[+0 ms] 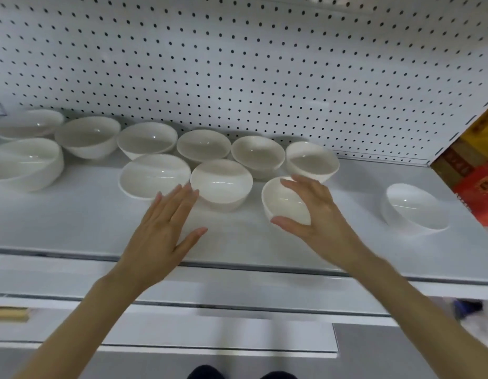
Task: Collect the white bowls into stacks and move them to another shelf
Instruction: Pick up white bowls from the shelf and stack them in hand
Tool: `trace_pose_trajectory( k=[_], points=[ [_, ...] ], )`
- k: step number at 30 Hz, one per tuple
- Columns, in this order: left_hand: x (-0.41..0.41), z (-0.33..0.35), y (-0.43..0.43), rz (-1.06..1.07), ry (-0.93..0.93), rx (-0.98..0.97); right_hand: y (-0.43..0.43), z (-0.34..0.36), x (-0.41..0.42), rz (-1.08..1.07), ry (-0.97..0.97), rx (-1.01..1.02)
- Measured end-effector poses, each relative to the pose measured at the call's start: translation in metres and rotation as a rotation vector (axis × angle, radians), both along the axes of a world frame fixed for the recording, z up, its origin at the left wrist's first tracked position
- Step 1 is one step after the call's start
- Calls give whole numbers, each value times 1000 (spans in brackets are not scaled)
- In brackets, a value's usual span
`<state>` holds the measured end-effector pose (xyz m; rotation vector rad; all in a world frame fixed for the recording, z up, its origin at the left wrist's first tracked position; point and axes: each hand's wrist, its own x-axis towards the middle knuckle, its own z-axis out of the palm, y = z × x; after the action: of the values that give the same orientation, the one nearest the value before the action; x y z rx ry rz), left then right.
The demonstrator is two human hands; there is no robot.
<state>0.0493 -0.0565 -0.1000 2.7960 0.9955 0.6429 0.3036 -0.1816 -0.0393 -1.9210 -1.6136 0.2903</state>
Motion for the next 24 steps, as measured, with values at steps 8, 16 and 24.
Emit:
trace_pose_trajectory(
  k=[8,16,24],
  points=[
    [-39,9,36,127,48,-2,40,-31,-93,-255,1306,-298],
    [-44,4,39,78,186,18,85,-47,-105,-381,1357,-26],
    [-46,3,42,63,162,-10,87,-45,-100,-368,1390,-9]
  ],
)
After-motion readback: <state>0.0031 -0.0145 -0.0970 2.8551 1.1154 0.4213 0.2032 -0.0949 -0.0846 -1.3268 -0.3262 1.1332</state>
